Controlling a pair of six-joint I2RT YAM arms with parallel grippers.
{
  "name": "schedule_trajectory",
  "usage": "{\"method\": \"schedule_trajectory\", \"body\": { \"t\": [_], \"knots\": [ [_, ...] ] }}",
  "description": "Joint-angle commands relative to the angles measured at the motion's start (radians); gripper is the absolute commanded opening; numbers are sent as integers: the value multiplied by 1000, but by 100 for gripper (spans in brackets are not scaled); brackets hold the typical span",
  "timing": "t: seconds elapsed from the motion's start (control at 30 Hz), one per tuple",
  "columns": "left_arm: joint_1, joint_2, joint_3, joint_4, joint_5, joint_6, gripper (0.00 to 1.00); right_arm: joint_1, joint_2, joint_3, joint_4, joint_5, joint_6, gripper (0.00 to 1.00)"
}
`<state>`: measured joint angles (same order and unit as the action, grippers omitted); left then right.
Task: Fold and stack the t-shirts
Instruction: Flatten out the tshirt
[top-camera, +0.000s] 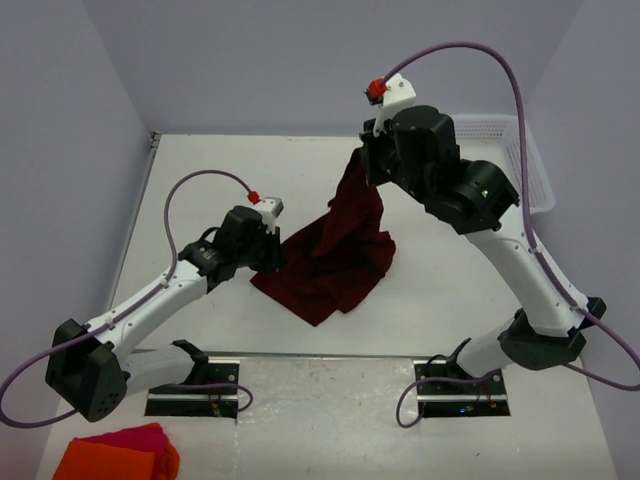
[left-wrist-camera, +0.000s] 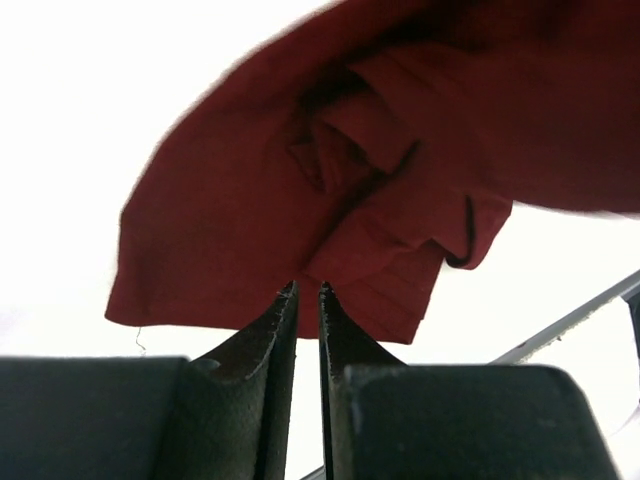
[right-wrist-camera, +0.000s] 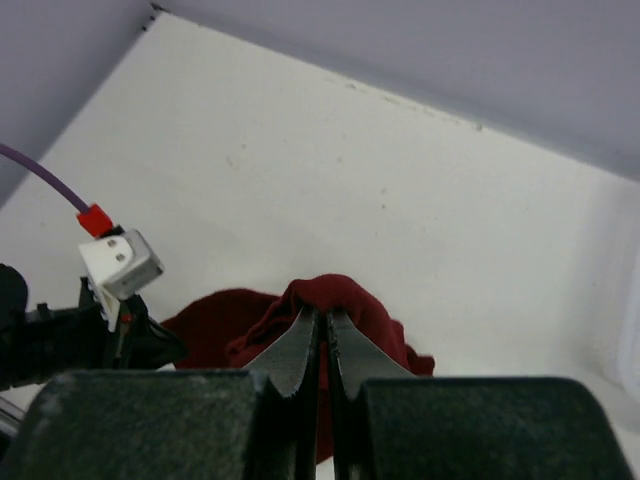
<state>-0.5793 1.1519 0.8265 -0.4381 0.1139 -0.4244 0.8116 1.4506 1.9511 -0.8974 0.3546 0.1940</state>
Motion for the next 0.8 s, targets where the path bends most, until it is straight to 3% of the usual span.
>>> {"method": "schedule_trajectory", "body": {
  "t": [0.0, 0.33, 0.57, 0.77],
  "knots": [
    [-4, -26, 6, -14, -49, 32, 13, 4, 51, 179, -37, -11, -85, 0],
    [-5, -70, -15, -39, -94, 30, 11, 4, 99, 488, 43, -170, -260, 0],
    [-5, -93, -35, -39, -108, 18, 11, 26, 10, 468, 149, -417, -306, 0],
    [-5, -95, -29, -39, -96, 6, 11, 34, -38, 457, 178, -468, -318, 0]
  ]
}}
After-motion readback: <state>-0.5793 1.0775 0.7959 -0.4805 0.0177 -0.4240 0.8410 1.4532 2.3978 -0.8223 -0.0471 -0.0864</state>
